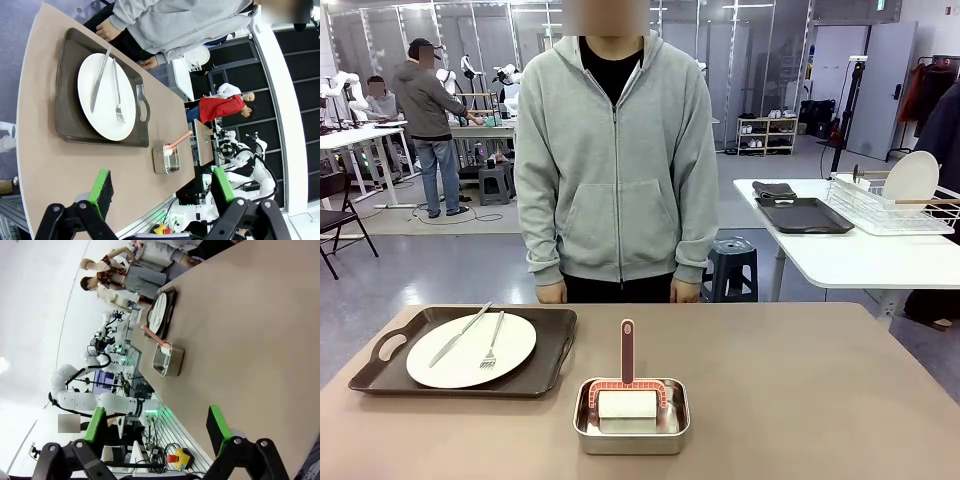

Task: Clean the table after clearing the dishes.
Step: When the right (or left) Handle tray is removed, use the right hand (or left hand) to clean the right (or left) side of the table with the Lint Roller.

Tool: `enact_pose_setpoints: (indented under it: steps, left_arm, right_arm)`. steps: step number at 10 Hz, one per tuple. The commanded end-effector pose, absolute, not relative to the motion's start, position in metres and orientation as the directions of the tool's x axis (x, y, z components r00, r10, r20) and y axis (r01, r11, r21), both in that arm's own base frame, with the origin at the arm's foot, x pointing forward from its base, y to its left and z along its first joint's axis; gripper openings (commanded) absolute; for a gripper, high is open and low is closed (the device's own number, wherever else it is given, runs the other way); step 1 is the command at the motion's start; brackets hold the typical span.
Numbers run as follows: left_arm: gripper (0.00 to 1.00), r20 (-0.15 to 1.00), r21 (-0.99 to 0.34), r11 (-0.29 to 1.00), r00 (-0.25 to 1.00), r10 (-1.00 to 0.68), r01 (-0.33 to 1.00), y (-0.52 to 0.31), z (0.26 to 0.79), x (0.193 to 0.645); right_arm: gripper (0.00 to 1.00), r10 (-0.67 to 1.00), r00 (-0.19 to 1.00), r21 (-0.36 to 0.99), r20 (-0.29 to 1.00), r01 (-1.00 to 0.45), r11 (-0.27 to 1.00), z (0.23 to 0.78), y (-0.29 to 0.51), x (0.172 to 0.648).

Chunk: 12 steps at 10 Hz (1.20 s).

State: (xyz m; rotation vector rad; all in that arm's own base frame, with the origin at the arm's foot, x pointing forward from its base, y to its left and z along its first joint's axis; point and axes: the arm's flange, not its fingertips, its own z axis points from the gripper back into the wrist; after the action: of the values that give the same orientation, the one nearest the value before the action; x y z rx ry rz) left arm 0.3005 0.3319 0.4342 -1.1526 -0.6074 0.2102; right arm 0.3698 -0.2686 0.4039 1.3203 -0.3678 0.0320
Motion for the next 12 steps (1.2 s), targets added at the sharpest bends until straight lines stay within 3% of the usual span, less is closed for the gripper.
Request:
enact_pose_setpoints:
  steps: [1,12]
  left_arm:
    - [1.0,0.345,-0.899,0.409,0.826,0.445,0.155,0.3337,0.4376,0.2964]
    - [1.0,0.345,-0.899,0.409,0.826,0.445,0.155,0.3337,0.4376,0.2964]
  right_arm:
    - [1.0,-0.167,0.943,0.939,0.289,-0.245,0.242,0.4014,-0.2645,0.3717]
    - [1.0,-0.167,0.943,0.939,0.289,-0.245,0.242,0.4014,-0.2645,0.3717]
